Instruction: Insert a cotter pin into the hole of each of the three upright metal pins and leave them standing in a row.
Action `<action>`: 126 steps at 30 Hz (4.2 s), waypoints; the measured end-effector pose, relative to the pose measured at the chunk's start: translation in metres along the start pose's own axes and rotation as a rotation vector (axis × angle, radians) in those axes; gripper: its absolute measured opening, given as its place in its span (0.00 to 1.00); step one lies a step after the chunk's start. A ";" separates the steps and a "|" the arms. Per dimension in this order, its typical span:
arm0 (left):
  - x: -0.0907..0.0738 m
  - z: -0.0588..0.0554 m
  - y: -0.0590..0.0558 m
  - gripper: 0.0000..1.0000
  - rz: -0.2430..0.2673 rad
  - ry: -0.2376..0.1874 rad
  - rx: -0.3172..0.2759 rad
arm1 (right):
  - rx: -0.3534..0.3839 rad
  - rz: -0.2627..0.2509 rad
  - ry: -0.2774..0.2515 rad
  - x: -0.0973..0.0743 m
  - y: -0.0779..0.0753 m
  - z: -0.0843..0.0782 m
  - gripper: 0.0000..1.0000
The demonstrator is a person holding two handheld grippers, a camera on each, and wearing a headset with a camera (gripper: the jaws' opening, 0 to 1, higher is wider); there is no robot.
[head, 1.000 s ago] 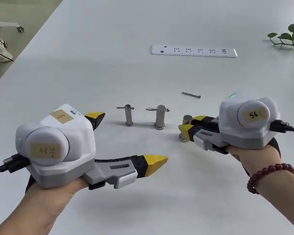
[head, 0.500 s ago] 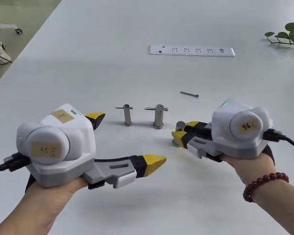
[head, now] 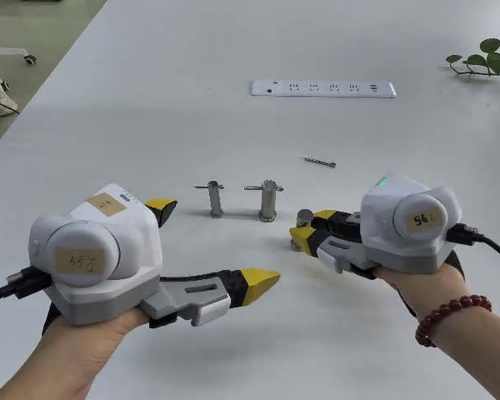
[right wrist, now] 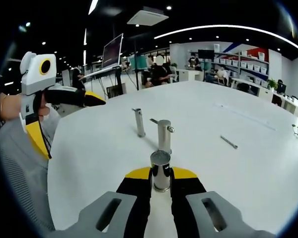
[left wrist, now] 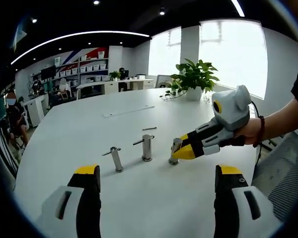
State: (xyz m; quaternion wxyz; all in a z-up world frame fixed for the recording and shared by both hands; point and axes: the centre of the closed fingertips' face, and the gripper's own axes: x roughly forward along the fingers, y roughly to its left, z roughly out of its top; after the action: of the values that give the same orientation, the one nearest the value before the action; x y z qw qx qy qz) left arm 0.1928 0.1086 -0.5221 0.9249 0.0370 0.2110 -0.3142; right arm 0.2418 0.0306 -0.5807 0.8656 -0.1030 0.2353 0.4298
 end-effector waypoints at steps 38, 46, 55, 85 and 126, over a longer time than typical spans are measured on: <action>0.003 -0.005 0.009 0.98 0.041 0.001 -0.007 | -0.046 0.064 0.096 -0.023 -0.038 0.004 0.14; 0.004 -0.009 0.009 0.99 0.035 0.019 0.003 | -0.058 0.056 0.145 -0.011 -0.056 0.008 0.18; 0.006 -0.004 0.011 0.99 0.029 0.006 0.027 | -0.056 0.030 0.194 0.008 -0.088 0.015 0.18; 0.008 -0.011 0.025 0.95 0.064 0.009 0.017 | -0.046 -0.014 0.316 0.060 -0.157 0.005 0.06; 0.012 -0.014 0.024 0.91 0.045 0.033 0.009 | -0.185 0.039 0.506 0.057 -0.160 0.001 0.00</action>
State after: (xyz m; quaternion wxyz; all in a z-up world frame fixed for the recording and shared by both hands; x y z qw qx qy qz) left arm 0.2107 0.1240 -0.5412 0.9279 0.0512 0.2237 -0.2939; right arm 0.3983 -0.0267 -0.6118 0.7577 -0.2811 0.4059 0.4268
